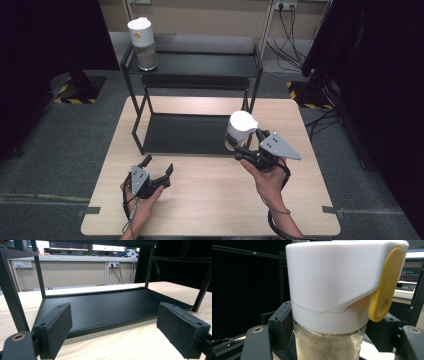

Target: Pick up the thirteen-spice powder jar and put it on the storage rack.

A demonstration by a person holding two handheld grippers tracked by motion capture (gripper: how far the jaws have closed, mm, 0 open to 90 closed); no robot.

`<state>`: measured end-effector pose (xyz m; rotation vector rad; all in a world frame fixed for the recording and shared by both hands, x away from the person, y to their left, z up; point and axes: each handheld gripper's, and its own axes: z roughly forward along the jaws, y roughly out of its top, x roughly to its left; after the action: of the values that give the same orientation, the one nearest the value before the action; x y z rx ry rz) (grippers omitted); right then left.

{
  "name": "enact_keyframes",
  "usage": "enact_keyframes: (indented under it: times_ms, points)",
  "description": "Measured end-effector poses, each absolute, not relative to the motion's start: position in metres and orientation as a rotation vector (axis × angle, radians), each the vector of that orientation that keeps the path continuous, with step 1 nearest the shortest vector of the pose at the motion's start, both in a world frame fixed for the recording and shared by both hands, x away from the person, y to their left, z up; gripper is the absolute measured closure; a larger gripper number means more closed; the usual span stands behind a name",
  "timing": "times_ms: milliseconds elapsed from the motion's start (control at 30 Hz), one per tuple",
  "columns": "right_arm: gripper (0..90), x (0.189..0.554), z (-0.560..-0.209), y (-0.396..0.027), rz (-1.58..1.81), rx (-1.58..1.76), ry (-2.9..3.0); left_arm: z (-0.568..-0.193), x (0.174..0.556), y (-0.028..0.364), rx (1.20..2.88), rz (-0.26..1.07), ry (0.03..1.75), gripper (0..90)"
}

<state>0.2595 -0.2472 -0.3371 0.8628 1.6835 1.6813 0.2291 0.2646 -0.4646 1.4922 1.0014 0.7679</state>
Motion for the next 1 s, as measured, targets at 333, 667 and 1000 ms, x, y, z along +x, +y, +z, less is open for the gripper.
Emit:
enact_keyframes:
  times_ms: [333,667,1000]
  points:
    - [30.8,0.268,-0.324,-0.244,1.675,0.868,1.656,-0.465,0.229,0.264,1.488,0.768,1.005,12.5]
    - [30.8,0.277,-0.310,-0.240,1.668,0.865,1.629,-0.464,0.229,0.264,1.491,0.768,1.005,12.4]
    - [30.8,0.286,-0.296,-0.238,1.664,0.865,1.612,-0.465,0.229,0.264,1.489,0.773,1.006,12.4]
